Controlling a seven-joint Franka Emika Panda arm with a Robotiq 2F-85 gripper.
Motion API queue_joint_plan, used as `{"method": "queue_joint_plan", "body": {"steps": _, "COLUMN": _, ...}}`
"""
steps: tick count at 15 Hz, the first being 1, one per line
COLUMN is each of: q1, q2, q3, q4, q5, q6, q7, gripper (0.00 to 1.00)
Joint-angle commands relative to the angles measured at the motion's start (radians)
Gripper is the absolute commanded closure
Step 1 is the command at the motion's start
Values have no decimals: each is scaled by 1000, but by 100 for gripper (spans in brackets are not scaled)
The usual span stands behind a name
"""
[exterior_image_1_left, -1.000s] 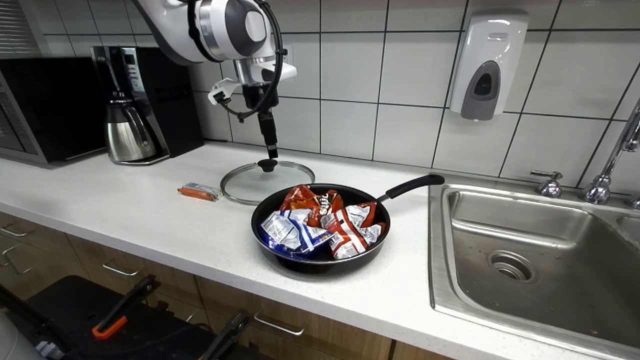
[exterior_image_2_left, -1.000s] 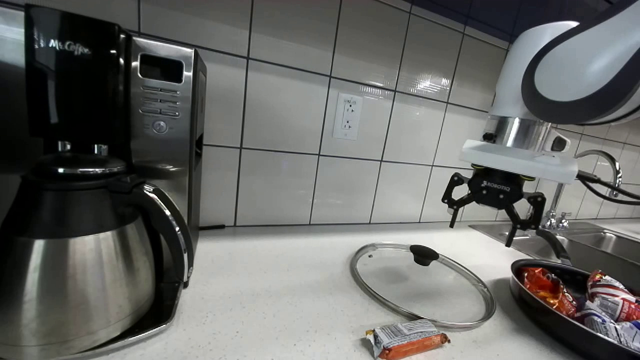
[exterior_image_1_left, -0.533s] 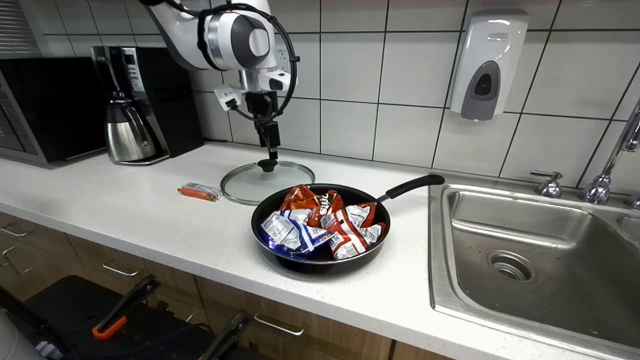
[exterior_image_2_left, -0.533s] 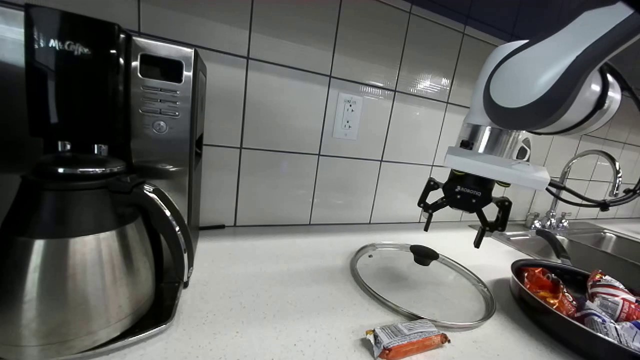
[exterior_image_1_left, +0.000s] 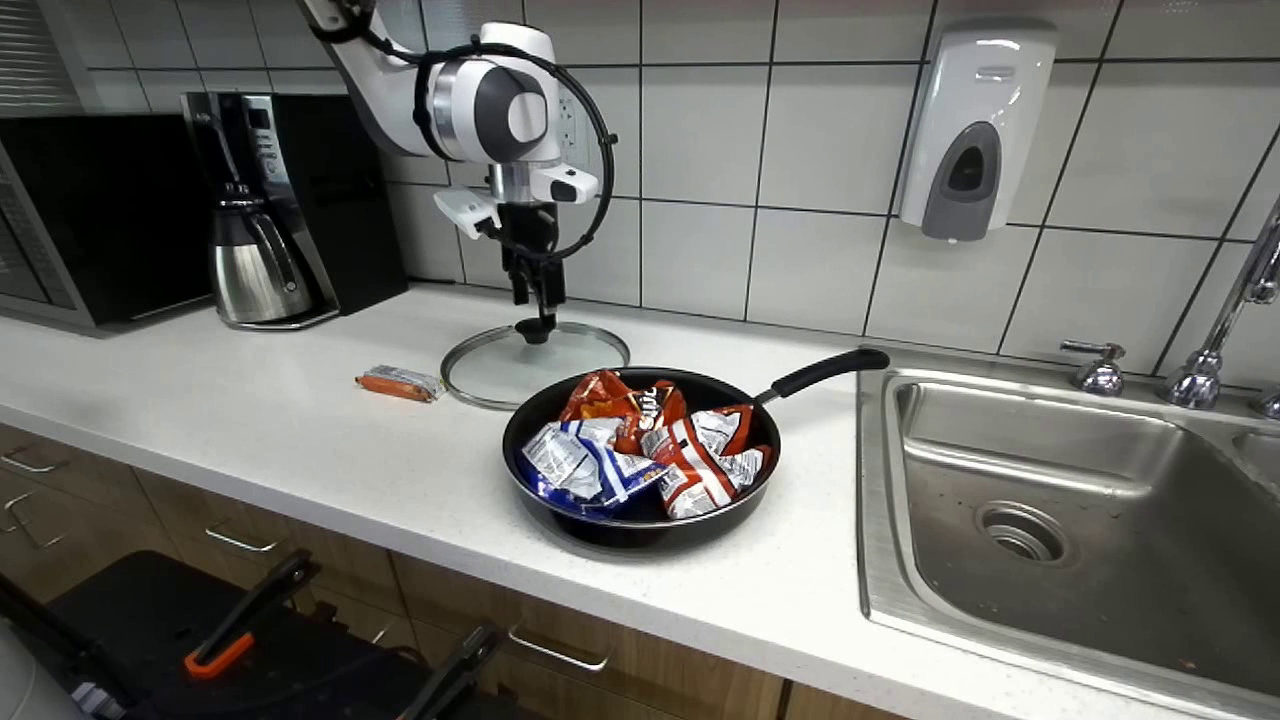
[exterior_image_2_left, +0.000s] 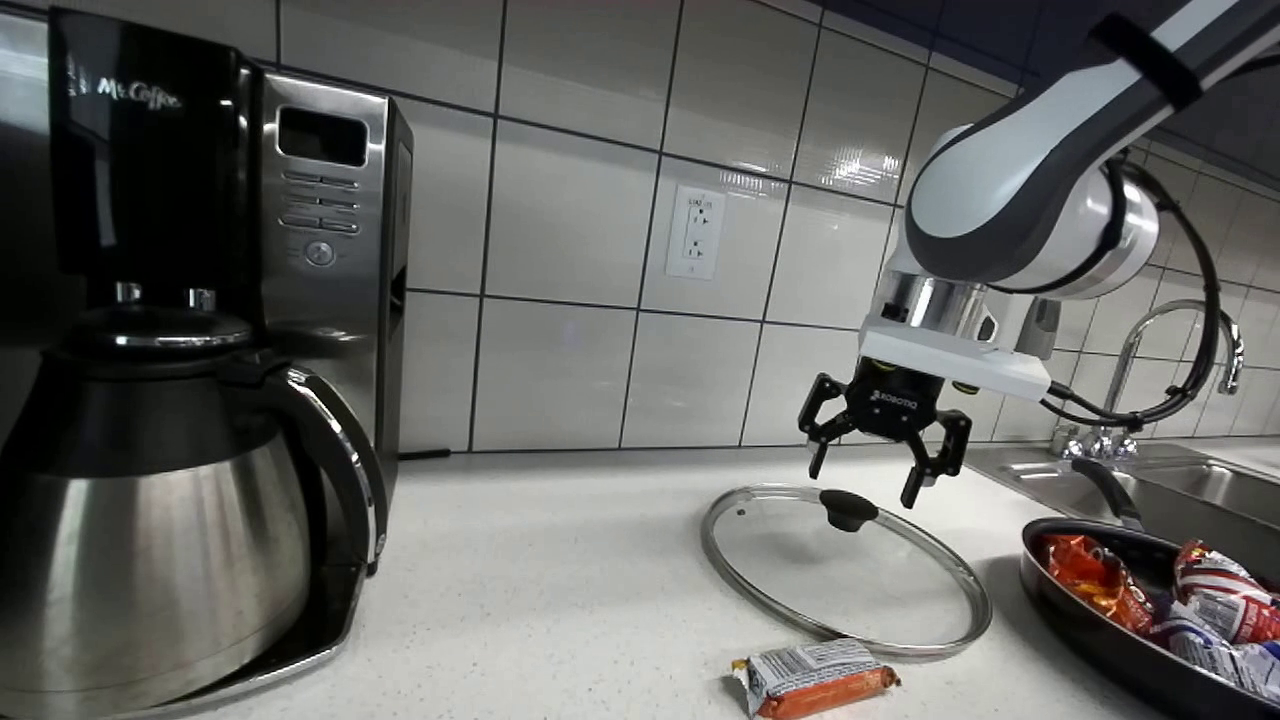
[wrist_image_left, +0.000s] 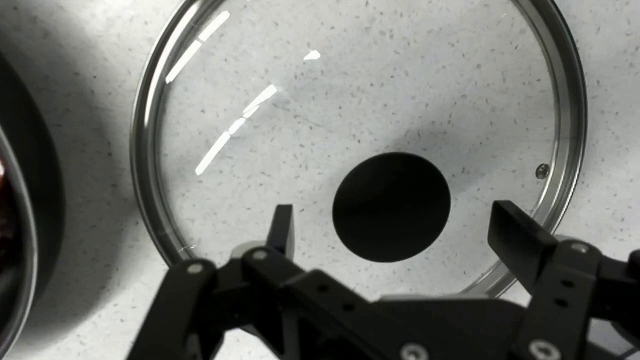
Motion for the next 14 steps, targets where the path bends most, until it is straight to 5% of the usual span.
{"method": "queue_joint_plan", "body": {"steps": 1, "q1": 14, "q2": 53, "q3": -4, "q4": 80, "q5": 40, "q6": -66, "q7": -69, "gripper": 0}}
{"method": "queue_joint_plan", "body": {"steps": 10, "q1": 30, "q2": 99, "q3": -19, "q4": 136, "q5": 36, "q6": -99, "q7": -73, "gripper": 0}}
{"method": "queue_joint_plan", "body": {"steps": 12, "q1": 29, "q2": 99, "q3": -20, "q4": 138, "q5": 37, "q6": -100, "q7": -73, "gripper": 28}}
{"method": "queue_joint_plan", "body": {"steps": 14, "q1": 27, "q2": 97, "q3": -23, "q4": 137, "q5": 38, "q6": -108, "q7": -74, "gripper": 44}}
